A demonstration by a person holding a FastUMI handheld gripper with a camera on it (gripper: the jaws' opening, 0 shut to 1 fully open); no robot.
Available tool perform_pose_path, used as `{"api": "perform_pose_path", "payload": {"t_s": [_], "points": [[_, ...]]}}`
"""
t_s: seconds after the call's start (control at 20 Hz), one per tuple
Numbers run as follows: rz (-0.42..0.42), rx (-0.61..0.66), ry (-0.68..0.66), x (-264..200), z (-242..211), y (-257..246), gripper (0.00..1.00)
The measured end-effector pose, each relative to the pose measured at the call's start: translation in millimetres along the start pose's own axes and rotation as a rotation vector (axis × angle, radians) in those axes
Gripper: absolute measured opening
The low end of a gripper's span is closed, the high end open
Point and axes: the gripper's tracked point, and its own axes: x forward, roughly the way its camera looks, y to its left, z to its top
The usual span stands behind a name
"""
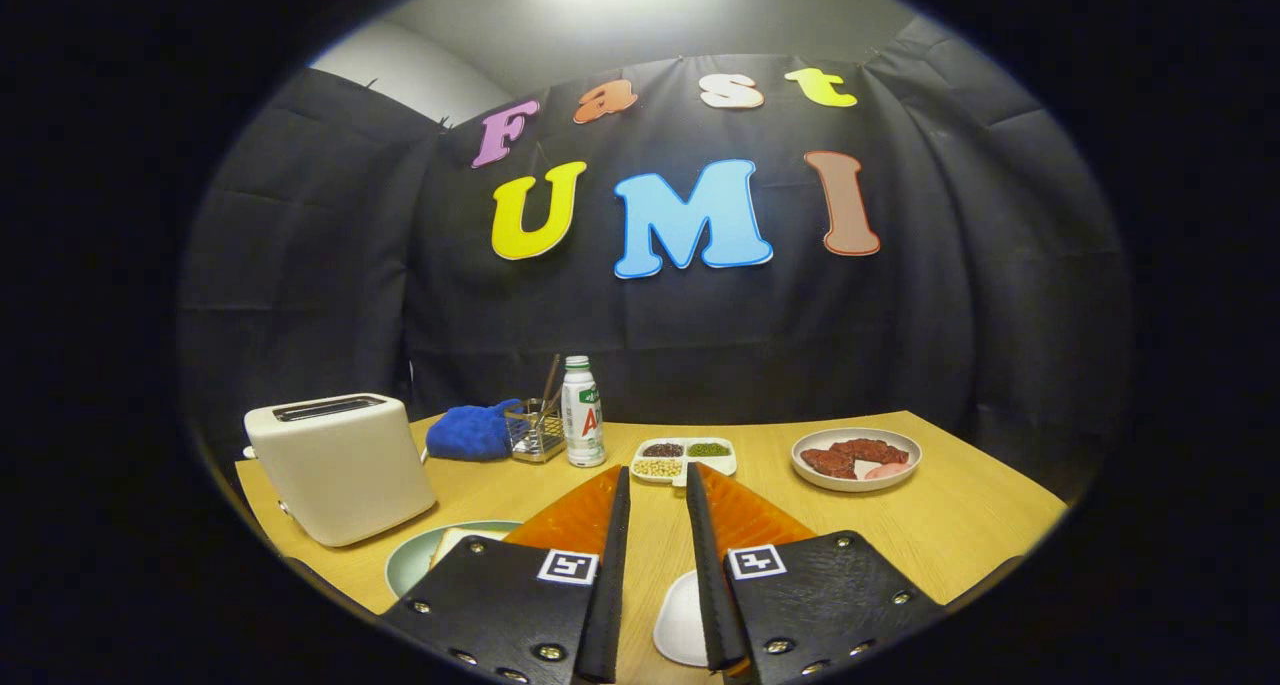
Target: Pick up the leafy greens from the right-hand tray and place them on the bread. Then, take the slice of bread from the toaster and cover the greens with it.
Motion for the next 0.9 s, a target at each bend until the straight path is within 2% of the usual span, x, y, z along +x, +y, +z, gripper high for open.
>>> {"api": "perform_pose_path", "payload": {"t_s": [0.1,0.25,0.45,0.65,0.7,0.8,0.9], "points": [[-0.011,-0.013,-0.004,-4,6,-23,0.33],[0.022,-0.034,-0.035,-11,18,-64,0.33],[-0.116,-0.156,-0.024,-26,20,-166,0.33],[-0.168,-0.143,-0.036,-46,20,-245,0.33],[-0.181,-0.174,-0.049,-49,19,-268,0.33],[-0.259,-0.254,-0.066,-51,16,-326,0.32],[-0.288,-0.255,-0.07,-51,14,-364,0.29]]}}
